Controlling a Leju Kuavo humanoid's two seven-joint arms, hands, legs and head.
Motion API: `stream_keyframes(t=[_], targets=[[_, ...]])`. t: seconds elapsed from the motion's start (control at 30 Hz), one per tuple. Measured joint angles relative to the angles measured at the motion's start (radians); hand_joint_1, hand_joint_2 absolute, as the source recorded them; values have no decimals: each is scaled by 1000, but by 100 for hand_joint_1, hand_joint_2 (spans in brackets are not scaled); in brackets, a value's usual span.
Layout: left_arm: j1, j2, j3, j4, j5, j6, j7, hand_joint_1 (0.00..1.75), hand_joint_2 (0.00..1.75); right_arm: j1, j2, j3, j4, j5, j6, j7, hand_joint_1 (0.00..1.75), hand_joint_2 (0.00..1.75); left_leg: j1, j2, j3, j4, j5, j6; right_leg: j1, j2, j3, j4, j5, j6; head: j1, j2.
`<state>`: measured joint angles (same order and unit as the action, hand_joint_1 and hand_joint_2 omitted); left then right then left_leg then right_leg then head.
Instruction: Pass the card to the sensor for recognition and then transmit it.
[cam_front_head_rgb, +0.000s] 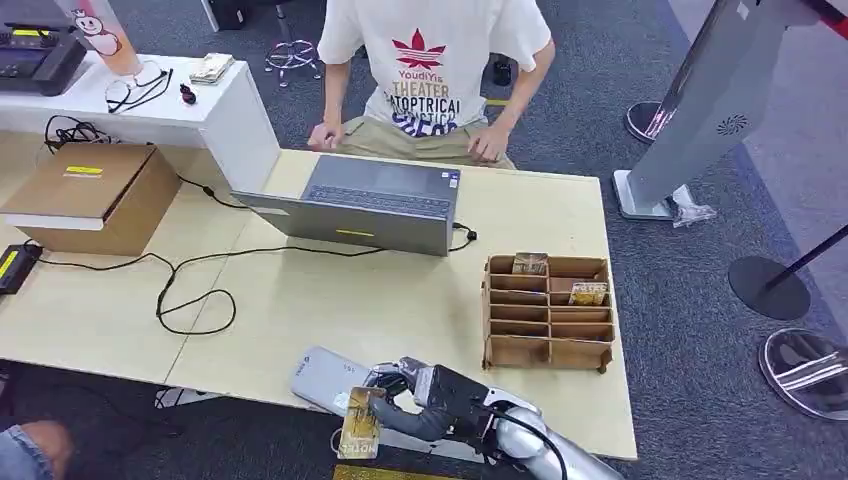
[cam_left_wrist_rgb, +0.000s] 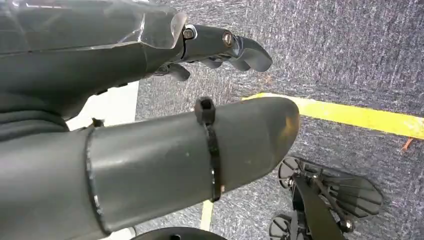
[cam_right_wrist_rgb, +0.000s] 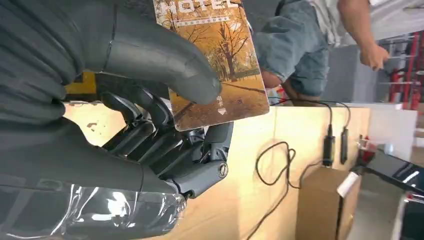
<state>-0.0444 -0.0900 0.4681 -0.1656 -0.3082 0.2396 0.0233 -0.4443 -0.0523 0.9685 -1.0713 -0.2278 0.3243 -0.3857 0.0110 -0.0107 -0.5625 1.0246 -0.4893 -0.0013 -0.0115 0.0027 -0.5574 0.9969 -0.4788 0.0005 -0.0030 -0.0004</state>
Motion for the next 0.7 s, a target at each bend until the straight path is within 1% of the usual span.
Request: stream_keyframes(t=[0.13, 0.3, 0.37, 0.7], targets=[[-3, 0, 0, 0, -11, -5, 2, 0, 0, -34, 32, 28, 65, 12, -30, 8, 175, 175, 0, 0, 0, 0, 0, 0, 0, 0, 0, 0, 0, 0, 0, 0], [-11, -1, 0, 0, -19, -5, 10, 0, 0, -68, 73, 41, 144, 14, -63, 13, 175, 175, 0, 0, 0, 0, 0, 0, 0, 0, 0, 1, 0, 0, 0, 0], [-16, -2, 0, 0, -22, -3, 16, 0, 0, -84, 100, 48, 196, 15, -80, 16, 175, 175, 0, 0, 0, 0, 0, 0, 0, 0, 0, 1, 0, 0, 0, 0], [-30, -6, -4, 0, -39, -2, 40, 0, 0, -126, 193, 52, 364, 14, -137, 23, 175, 175, 0, 0, 0, 0, 0, 0, 0, 0, 0, 1, 0, 0, 0, 0]])
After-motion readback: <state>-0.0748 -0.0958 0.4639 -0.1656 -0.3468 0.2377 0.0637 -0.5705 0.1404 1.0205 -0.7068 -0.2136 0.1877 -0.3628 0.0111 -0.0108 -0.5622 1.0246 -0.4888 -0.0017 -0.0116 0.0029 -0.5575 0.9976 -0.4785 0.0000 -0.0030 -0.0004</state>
